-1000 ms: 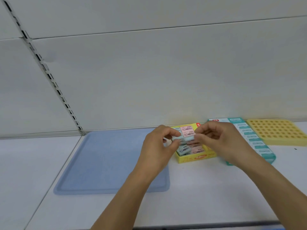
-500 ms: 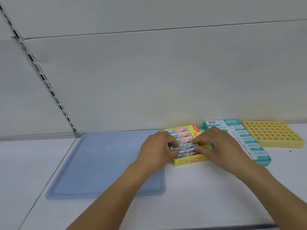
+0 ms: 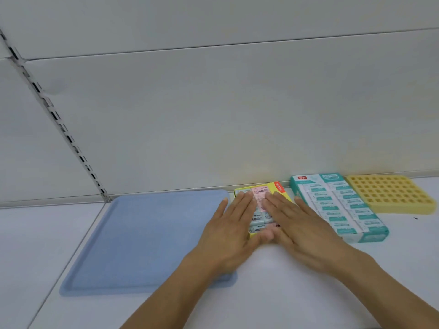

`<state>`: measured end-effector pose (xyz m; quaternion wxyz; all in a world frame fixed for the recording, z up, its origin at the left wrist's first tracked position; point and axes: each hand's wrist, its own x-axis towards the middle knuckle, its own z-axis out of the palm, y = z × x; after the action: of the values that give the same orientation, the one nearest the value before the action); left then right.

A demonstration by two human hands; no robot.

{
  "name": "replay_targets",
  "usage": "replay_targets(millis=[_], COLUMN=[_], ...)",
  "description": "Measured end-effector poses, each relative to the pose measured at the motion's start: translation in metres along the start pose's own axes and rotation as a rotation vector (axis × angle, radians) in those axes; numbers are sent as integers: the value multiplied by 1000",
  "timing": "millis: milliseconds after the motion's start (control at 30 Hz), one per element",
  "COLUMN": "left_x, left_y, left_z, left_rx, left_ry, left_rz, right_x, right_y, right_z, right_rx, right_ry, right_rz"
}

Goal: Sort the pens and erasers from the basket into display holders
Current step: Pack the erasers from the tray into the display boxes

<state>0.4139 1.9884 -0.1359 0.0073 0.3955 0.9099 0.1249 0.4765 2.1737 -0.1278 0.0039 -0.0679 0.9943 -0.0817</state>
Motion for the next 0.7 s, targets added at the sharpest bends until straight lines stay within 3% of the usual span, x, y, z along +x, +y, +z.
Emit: replay_targets(millis=[133, 467, 600, 700], left_x=[1, 4, 21, 43], left_y=[-5, -7, -20, -29], left_z=[1, -11, -23, -30], left_rx=[112, 203, 76, 7], left_ry=[-75, -207, -240, -303], left_rz=[19, 100, 111, 85], right_x=[-2, -13, -23, -33], right_y=[-1, -3, 18, 33], right_z=[-1, -8, -21, -26], right_rx=[-35, -2, 63, 8], right_ry=[-98, -59, 80, 38], right_rz=[9, 45, 257, 458])
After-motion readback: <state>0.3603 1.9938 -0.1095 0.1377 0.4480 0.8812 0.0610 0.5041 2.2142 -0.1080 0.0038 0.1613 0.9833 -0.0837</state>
